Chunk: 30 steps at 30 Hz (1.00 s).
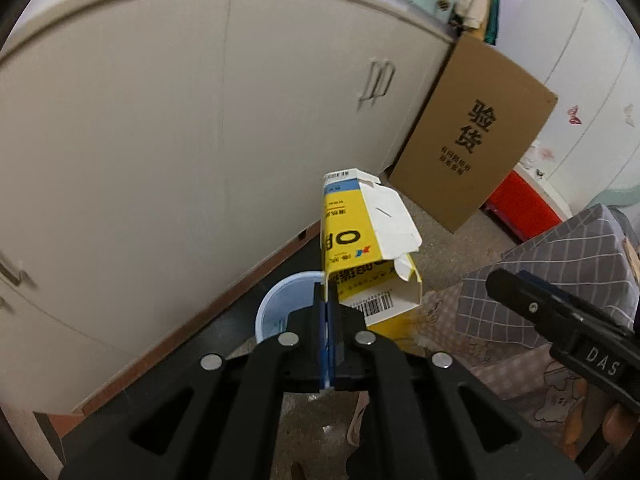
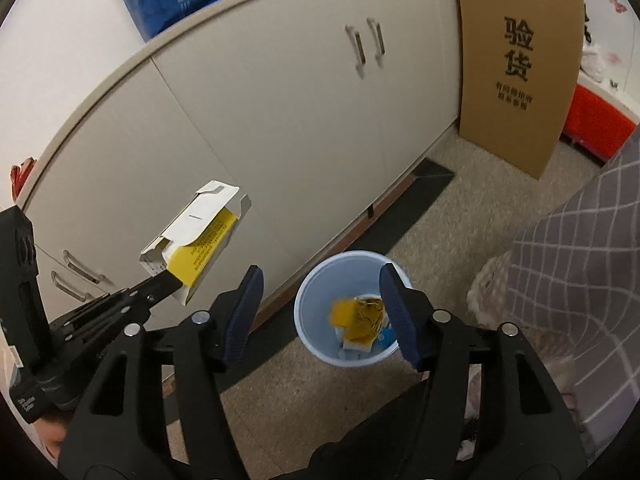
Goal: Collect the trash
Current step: 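Carry carton and yellow bag to the wastebasket and open both tools over it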
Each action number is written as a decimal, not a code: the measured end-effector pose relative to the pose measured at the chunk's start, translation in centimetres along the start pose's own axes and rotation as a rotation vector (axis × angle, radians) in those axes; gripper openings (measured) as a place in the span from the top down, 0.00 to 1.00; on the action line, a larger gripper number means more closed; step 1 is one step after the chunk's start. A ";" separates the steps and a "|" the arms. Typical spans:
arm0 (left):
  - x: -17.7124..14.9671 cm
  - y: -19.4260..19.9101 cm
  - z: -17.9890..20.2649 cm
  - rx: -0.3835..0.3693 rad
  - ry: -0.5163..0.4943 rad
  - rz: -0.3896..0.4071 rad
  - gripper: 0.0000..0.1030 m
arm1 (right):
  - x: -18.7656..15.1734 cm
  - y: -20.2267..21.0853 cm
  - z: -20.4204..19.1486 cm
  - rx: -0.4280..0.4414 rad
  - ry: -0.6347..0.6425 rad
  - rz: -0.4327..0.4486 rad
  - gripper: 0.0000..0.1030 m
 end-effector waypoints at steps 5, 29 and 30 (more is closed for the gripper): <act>-1.2 -1.1 -0.1 -0.003 -0.002 -0.031 0.99 | -1.4 -0.3 0.7 -0.020 -0.005 -0.024 0.38; -0.5 -3.1 3.9 -0.043 -0.047 -0.042 0.98 | 1.2 2.6 3.0 -0.081 -0.026 0.130 0.34; -0.4 -3.3 4.1 -0.047 -0.043 -0.044 0.96 | 1.2 2.6 3.2 -0.082 -0.030 0.131 0.34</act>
Point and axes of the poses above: each gripper's, at about its wrist camera, not at the fingertips, and y roughly against the way its jaws point, z to its right, x to its top, the point moved 10 cm from there along -y, roughly the way its jaws point, and after that the axes turned 13 degrees about z, right-handed, at the moved point
